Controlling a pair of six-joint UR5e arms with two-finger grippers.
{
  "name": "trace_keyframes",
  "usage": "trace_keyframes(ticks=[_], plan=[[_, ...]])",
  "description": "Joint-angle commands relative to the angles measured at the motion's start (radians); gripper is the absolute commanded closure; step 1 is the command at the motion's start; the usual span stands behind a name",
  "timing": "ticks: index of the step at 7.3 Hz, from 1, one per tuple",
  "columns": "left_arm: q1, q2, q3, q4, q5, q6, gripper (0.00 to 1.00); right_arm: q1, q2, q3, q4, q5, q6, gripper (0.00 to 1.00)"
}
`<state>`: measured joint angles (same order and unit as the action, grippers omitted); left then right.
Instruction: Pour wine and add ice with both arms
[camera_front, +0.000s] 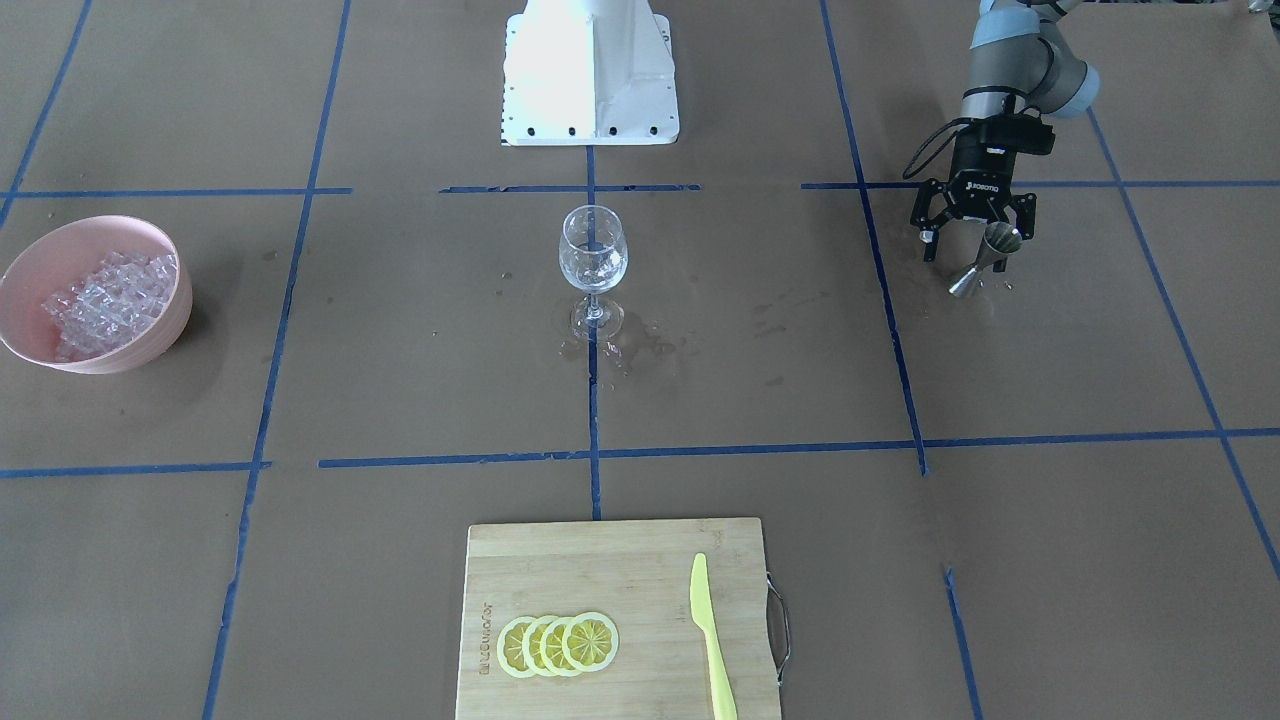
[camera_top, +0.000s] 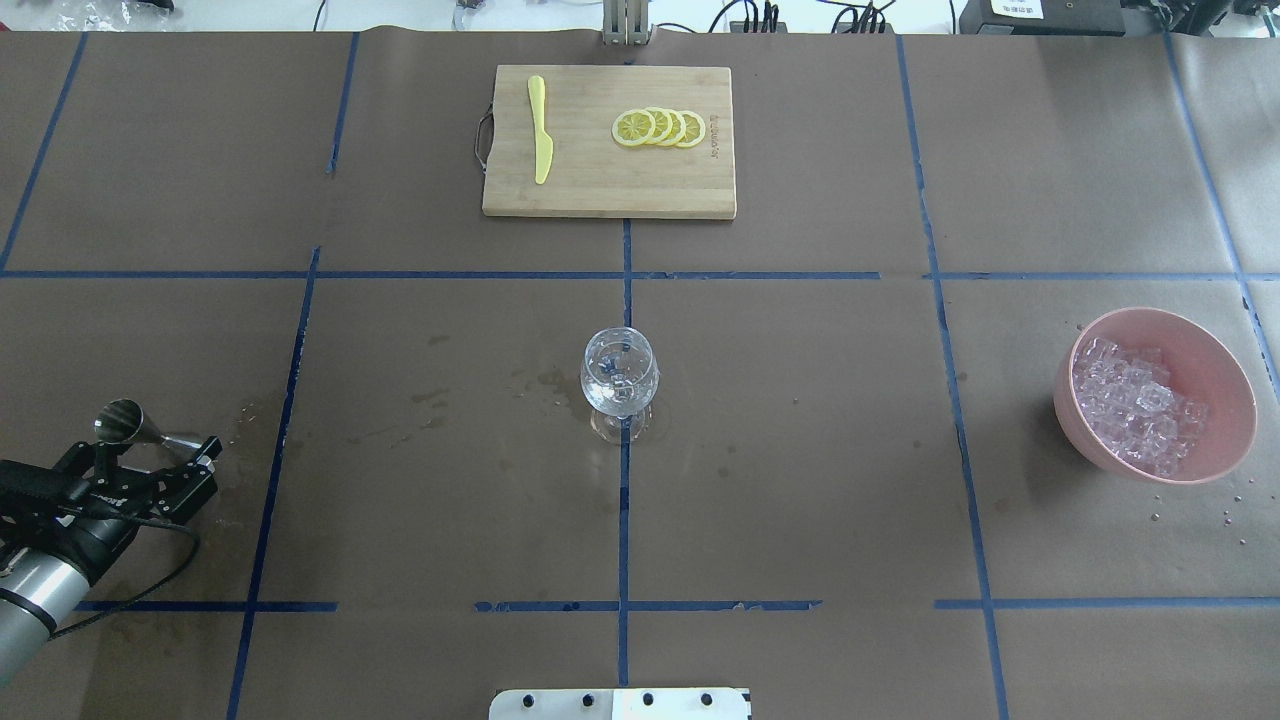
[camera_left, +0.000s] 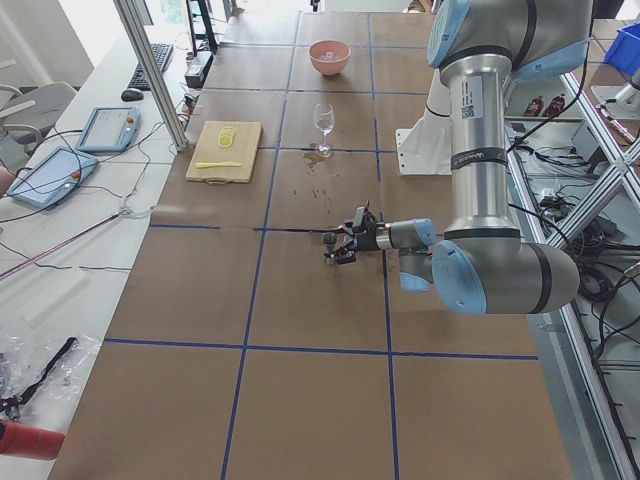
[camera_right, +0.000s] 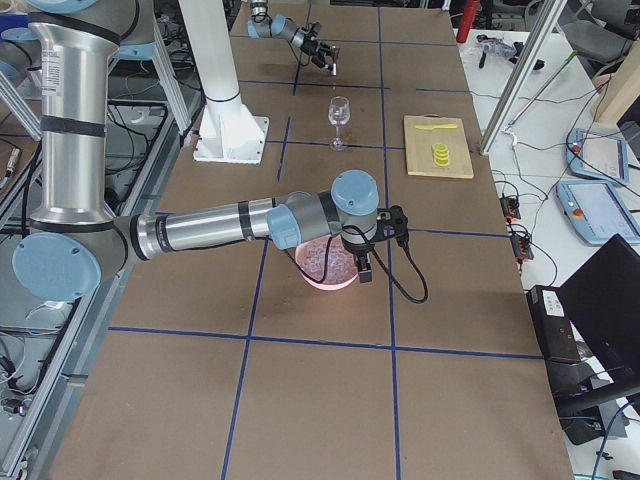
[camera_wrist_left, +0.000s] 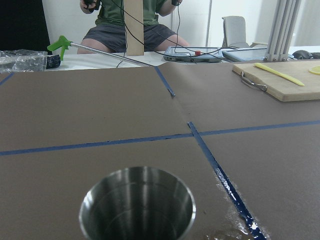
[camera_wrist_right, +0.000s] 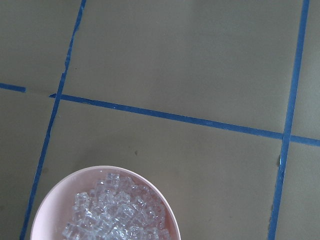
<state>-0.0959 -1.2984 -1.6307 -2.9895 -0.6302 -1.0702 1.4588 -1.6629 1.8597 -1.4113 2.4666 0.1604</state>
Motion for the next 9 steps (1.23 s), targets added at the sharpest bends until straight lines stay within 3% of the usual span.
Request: trace_keyframes(ticks=[1, 3, 5, 7, 9], plan=[[-0.002, 0.062, -0.041, 0.009, -0.077, 0.009, 0.01, 0.000, 0.000, 0.000, 0.000, 0.000, -0.001, 0.00], [-0.004, 0.119, -0.046, 0.011, -0.181, 0.010, 0.01, 0.000, 0.000, 0.000, 0.000, 0.000, -0.001, 0.00], [-0.013, 0.210, -0.127, 0.014, -0.358, 0.030, 0.01, 0.000, 0.000, 0.003, 0.000, 0.000, 0.002, 0.00], [-0.040, 0.286, -0.141, 0.014, -0.405, 0.116, 0.01, -0.027, 0.000, 0.028, 0.014, 0.000, 0.116, 0.00], [-0.146, 0.301, -0.118, 0.011, -0.591, 0.178, 0.01, -0.104, -0.024, 0.029, 0.201, -0.009, 0.363, 0.00]])
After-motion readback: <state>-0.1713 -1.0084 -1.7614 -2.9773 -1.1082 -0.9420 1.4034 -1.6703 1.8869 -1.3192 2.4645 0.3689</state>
